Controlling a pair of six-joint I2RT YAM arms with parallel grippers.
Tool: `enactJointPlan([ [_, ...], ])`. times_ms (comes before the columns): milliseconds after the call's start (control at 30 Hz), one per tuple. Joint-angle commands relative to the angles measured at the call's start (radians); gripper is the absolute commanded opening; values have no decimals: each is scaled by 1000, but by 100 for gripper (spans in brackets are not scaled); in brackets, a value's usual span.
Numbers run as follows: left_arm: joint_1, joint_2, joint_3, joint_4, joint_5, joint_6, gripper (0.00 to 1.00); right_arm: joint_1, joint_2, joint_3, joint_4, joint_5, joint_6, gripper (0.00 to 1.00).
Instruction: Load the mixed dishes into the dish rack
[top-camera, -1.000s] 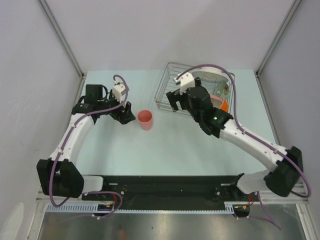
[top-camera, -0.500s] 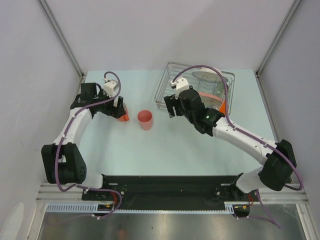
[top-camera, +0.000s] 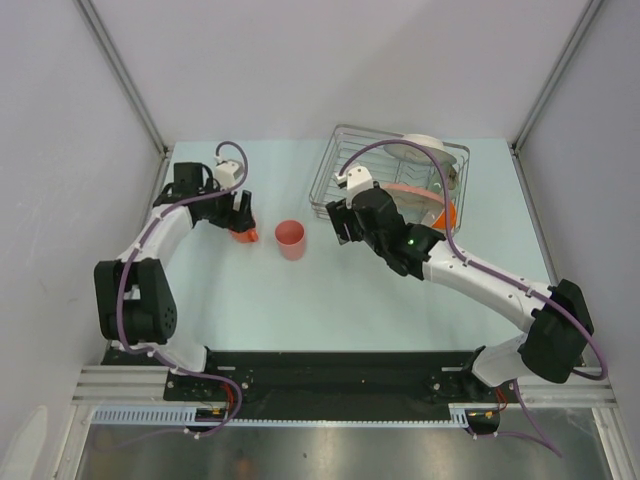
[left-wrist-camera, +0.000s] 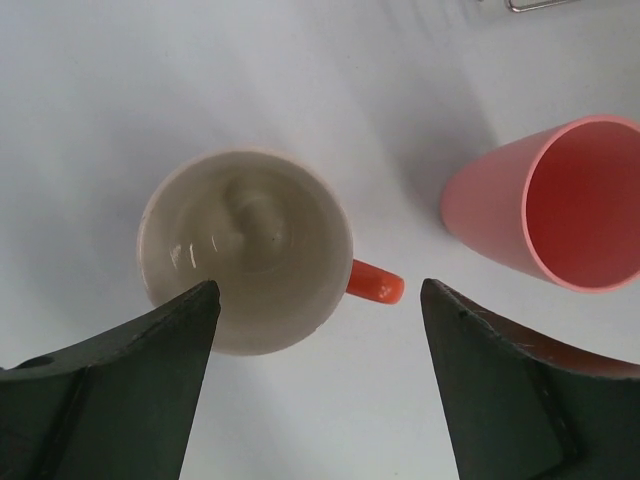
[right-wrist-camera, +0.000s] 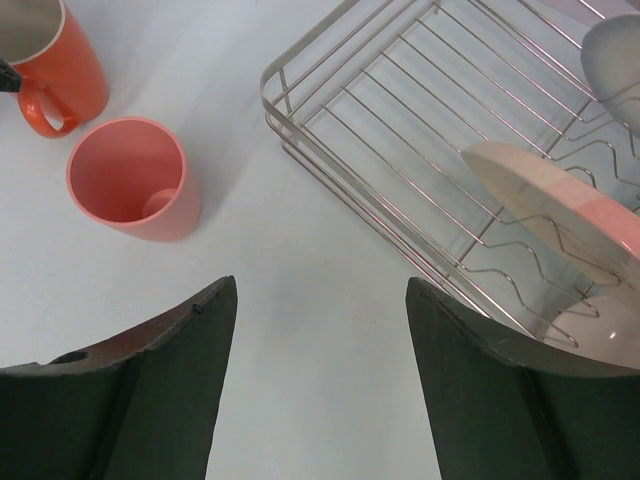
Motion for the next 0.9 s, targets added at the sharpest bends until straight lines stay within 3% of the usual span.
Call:
enactJointPlan([
  [0,-47,19,81,43,-13,-29,87,3,-33,-4,29,28,18,73],
  [267,-100,72,97,63,-71,-30,86,5,-36,-16,22,31,16,71],
  [467,-100,88,52,129,-172,-56,82,3,-55,-39,26,38,21,69],
  [667,-101,105,23,153,-188,-69,77,3,-69,-56,26,52,21,69],
  [867,-120,172,32,164,-207,-89,62,2,-85,-58,9,63,21,68],
])
